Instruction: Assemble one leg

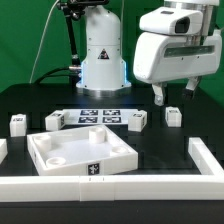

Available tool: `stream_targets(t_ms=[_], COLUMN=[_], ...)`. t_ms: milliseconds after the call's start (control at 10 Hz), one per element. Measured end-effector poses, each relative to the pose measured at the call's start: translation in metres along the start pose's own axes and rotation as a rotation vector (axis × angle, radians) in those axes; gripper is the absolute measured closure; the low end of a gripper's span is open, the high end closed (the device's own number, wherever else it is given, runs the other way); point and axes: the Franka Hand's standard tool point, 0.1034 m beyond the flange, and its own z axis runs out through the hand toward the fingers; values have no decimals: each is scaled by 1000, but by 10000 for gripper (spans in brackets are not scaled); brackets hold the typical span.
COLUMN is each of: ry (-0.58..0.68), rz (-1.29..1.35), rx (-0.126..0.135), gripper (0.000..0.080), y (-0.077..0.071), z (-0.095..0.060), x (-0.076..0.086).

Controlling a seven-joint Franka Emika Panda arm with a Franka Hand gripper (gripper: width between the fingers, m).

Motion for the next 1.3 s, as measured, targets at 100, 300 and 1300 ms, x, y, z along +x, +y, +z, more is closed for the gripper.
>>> stream_targets(t_ms=[100,300,1300], ry=[3,-13,12], rz=[-122,-357,-854], rx=[5,29,46], gripper=[150,150,150], y=[-2,20,36], z=[8,22,54], x=[-16,-45,-102])
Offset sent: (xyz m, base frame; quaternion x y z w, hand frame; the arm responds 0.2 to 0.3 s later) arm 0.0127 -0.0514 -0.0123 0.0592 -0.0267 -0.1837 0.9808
